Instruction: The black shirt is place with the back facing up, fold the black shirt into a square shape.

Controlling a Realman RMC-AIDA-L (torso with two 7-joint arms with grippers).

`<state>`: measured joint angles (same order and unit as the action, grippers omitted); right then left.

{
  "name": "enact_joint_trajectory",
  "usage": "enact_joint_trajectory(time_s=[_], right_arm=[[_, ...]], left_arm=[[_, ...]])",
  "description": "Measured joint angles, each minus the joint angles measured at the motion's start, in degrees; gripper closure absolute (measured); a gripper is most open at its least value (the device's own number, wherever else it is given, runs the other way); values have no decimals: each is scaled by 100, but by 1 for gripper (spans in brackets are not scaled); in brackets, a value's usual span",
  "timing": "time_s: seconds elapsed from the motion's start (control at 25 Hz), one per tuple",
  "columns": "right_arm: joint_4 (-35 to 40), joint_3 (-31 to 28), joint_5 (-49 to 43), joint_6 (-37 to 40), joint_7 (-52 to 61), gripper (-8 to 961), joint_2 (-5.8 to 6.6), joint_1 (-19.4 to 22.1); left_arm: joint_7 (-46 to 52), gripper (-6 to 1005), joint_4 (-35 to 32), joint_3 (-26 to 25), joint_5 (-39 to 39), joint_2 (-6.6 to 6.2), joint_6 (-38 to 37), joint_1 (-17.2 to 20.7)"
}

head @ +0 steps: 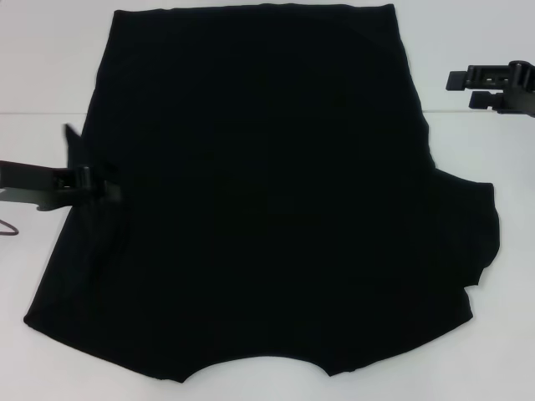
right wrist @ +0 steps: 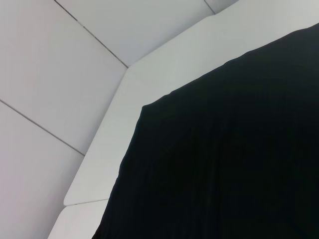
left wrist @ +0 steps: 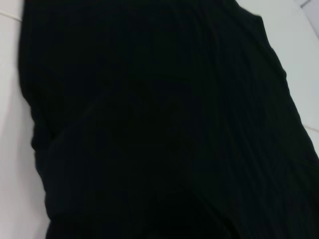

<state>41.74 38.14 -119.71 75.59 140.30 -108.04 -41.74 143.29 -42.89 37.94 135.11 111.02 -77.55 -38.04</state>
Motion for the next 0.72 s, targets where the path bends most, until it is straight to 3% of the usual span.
enact_joint_trajectory(time_s=[0.28,0.4,0.6,0.72], right_arm=[[0,0,0,-13,-24,251,9,13],[4,1,0,-23,-25,258,12,17],[14,0,1,-27,-29,271,20,17],[29,20,-110,26,-35,279,26,23]], left_arm=[[-203,956,32,591,6,-2,-123,-50],[-567,860,-202,638,-32,1,-639,-25],[-1058,671,-536,-701,-573,8,-1136,282],[-1183,530,-293,-968,-640,-157,-1347,390]])
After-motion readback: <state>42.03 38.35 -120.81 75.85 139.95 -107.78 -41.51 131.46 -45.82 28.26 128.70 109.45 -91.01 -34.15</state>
